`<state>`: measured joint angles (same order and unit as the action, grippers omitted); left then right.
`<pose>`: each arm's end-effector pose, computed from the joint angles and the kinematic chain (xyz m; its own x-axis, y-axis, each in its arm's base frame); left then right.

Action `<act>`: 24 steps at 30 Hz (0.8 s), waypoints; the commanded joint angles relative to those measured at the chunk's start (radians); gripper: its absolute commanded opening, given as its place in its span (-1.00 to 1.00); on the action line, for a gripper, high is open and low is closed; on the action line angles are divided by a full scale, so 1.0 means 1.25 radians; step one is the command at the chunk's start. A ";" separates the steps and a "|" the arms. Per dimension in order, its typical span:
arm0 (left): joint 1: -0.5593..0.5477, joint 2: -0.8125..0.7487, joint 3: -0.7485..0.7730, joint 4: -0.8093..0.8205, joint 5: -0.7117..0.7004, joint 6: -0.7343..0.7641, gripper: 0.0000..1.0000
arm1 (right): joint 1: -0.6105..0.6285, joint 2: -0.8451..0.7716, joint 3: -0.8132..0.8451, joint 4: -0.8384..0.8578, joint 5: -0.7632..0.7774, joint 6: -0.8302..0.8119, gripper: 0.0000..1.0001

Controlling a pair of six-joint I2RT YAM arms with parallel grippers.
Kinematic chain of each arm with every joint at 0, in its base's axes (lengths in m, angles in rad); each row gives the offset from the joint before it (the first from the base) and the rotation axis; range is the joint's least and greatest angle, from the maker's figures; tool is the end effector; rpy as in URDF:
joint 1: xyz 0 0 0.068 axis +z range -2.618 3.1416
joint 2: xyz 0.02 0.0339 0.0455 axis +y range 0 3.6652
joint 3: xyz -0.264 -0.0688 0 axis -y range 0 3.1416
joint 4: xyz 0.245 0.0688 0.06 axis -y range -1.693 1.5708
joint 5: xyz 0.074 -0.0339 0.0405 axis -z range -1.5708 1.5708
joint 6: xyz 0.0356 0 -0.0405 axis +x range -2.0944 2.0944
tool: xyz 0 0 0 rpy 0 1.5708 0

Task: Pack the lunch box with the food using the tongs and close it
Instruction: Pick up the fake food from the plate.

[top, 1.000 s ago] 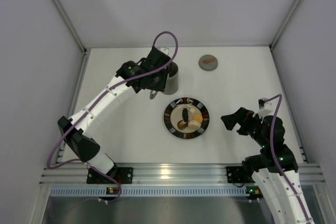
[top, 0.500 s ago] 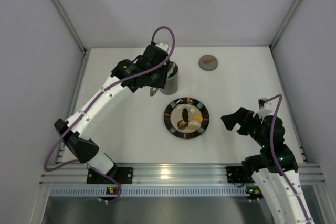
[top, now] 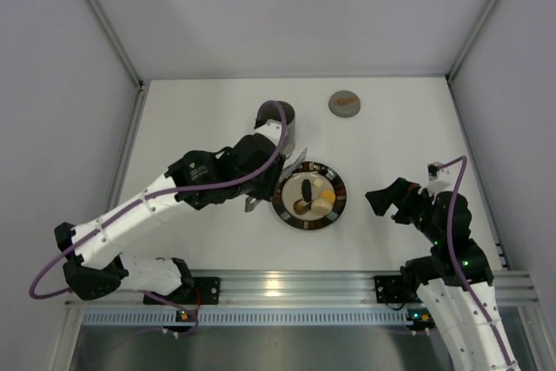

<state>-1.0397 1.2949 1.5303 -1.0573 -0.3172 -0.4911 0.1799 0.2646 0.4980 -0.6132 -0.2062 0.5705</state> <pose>0.1340 -0.2063 0.4040 -0.6628 0.2436 -0.7081 0.4526 0.8836 -0.1196 0.0880 0.0234 0.2572 -0.5026 0.4459 -0.7407 -0.1079 0.8177 0.5655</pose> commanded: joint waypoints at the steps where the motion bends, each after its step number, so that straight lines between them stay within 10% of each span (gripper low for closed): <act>1: -0.009 -0.019 -0.074 0.042 -0.036 -0.065 -0.08 | -0.009 -0.005 -0.002 0.032 -0.006 0.005 0.99; 24: -0.016 0.093 -0.247 0.248 0.003 -0.130 0.03 | -0.009 -0.017 -0.008 0.021 -0.003 0.001 0.99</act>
<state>-1.0523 1.4105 1.2236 -0.8310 -0.3206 -0.6384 0.1799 0.2554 0.4824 -0.6140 -0.2073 0.5716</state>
